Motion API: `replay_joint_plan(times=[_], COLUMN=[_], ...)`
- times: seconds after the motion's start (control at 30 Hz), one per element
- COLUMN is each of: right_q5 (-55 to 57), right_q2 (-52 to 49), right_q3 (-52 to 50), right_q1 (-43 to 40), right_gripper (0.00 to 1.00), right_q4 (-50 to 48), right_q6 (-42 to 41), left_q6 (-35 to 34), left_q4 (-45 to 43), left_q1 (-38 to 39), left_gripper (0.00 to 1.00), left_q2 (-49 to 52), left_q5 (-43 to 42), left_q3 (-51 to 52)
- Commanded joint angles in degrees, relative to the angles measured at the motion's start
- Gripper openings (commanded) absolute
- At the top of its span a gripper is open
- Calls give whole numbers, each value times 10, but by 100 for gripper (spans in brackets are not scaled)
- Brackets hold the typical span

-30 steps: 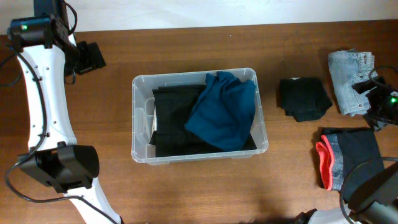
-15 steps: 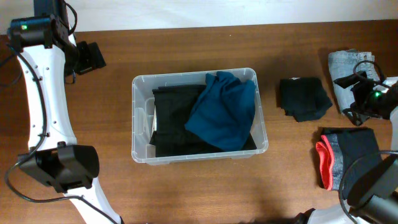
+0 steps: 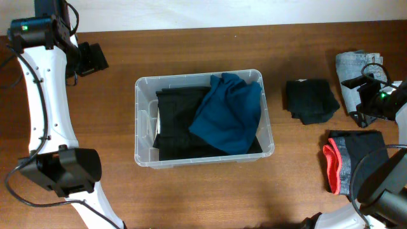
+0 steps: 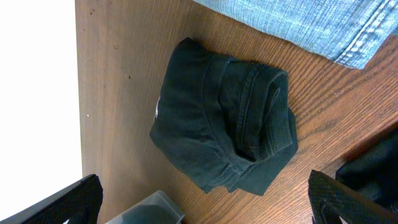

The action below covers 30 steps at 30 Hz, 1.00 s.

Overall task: Pack container
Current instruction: 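Move the right gripper over the black leggings at the right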

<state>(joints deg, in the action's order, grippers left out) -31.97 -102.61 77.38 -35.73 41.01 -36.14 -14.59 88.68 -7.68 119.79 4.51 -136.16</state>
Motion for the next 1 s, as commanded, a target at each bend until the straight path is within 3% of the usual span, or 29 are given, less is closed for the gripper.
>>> replay_joint_plan(times=[0.0, 0.17, 0.97], right_q5=[10, 13, 128], right_q2=[-13, -36, -47], right_q3=[-3, -4, -30], right_q1=[13, 35, 68], right_gripper=[98, 98, 98], right_q4=[-5, -8, -22], right_q6=[12, 39, -44], left_q6=[-6, -6, -6], left_q4=[0, 1, 1], left_q1=[-4, -4, -4], left_gripper=[99, 99, 99], left_q2=[-5, -5, -5], left_q5=[-6, -6, -6], left_q3=[3, 3, 3])
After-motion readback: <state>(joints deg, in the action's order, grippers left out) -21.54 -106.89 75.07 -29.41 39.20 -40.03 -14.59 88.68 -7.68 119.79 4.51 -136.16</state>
